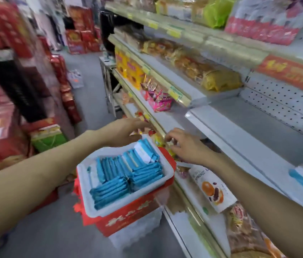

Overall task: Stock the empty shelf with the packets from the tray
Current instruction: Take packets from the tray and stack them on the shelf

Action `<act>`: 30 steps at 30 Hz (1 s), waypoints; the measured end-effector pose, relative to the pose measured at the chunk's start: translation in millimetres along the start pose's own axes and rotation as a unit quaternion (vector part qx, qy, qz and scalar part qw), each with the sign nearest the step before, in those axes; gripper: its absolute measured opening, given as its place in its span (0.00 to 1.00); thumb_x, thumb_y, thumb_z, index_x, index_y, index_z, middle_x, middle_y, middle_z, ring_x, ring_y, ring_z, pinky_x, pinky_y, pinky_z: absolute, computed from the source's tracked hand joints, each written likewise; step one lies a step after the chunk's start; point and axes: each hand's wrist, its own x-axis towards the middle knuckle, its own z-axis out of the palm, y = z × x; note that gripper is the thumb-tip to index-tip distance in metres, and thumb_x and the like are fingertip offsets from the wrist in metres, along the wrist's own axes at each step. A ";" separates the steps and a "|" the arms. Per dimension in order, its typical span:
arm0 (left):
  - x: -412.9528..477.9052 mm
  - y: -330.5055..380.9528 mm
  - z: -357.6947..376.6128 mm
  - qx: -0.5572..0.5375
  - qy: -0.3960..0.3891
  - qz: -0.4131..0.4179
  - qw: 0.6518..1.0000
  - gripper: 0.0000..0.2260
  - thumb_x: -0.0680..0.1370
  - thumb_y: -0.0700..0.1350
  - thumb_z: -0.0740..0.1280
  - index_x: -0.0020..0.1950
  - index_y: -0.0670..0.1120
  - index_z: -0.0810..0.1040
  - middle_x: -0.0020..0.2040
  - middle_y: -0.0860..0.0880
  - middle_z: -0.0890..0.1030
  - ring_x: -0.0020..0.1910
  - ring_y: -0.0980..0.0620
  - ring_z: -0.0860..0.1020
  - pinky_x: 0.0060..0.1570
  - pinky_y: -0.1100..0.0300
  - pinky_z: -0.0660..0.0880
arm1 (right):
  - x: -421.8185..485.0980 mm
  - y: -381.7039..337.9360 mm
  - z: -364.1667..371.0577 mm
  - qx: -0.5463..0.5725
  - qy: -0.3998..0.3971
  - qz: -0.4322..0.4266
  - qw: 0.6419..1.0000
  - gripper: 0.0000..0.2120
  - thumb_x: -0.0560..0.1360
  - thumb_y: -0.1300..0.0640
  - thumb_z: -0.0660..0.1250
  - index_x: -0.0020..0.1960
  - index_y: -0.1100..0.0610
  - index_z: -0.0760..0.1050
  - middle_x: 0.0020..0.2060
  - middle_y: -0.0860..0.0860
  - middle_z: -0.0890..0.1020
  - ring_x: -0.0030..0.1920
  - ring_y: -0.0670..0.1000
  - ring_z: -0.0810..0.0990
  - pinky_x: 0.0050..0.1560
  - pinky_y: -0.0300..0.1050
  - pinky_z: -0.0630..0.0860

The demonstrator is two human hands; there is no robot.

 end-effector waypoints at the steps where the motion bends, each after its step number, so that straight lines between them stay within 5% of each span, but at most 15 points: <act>1: -17.7 -13.6 3.9 -0.004 -0.004 -0.022 1.000 0.21 0.82 0.45 0.66 0.75 0.52 0.71 0.64 0.50 0.78 0.57 0.50 0.79 0.55 0.53 0.76 | 12.5 -6.8 16.5 0.007 -0.014 -0.001 1.000 0.10 0.77 0.56 0.66 0.57 0.47 0.75 0.53 0.43 0.73 0.50 0.46 0.76 0.49 0.45 0.74; 7: -108.1 -71.3 24.4 -0.018 -0.009 -0.114 0.993 0.22 0.81 0.45 0.67 0.75 0.53 0.71 0.61 0.53 0.78 0.54 0.55 0.78 0.56 0.55 0.75 | 73.4 -21.4 97.0 -0.036 -0.101 0.051 0.993 0.17 0.78 0.58 0.64 0.67 0.53 0.73 0.70 0.54 0.71 0.67 0.56 0.72 0.62 0.51 0.72; 13: -160.9 -91.9 24.6 -0.026 0.006 -0.176 0.984 0.20 0.80 0.46 0.66 0.73 0.55 0.72 0.58 0.57 0.76 0.50 0.62 0.75 0.53 0.57 0.76 | 98.5 -17.4 134.7 -0.131 -0.079 0.079 0.985 0.20 0.77 0.57 0.63 0.69 0.54 0.73 0.63 0.58 0.75 0.64 0.61 0.72 0.64 0.52 0.70; 19: -172.5 -96.5 25.7 -0.033 0.002 -0.195 0.980 0.18 0.81 0.47 0.65 0.71 0.58 0.72 0.59 0.58 0.76 0.51 0.61 0.78 0.54 0.55 0.78 | 117.3 -30.5 145.9 -0.115 -0.101 0.082 0.985 0.21 0.77 0.58 0.64 0.69 0.52 0.71 0.63 0.58 0.74 0.61 0.62 0.75 0.58 0.55 0.75; 24: -164.7 -95.7 25.7 -0.039 0.004 -0.186 0.982 0.19 0.82 0.47 0.65 0.72 0.60 0.71 0.60 0.59 0.75 0.52 0.61 0.77 0.54 0.57 0.78 | 121.8 -30.9 146.2 -0.040 -0.103 0.103 0.988 0.17 0.78 0.62 0.63 0.65 0.50 0.73 0.63 0.57 0.68 0.44 0.56 0.79 0.50 0.52 0.78; 30: -156.5 -89.7 21.1 -0.039 -0.003 -0.178 0.983 0.18 0.82 0.49 0.64 0.72 0.60 0.70 0.60 0.59 0.75 0.53 0.61 0.77 0.55 0.57 0.79 | 118.8 -32.0 144.2 -0.021 -0.144 0.108 0.983 0.16 0.81 0.62 0.61 0.67 0.51 0.76 0.57 0.55 0.80 0.47 0.50 0.74 0.34 0.38 0.64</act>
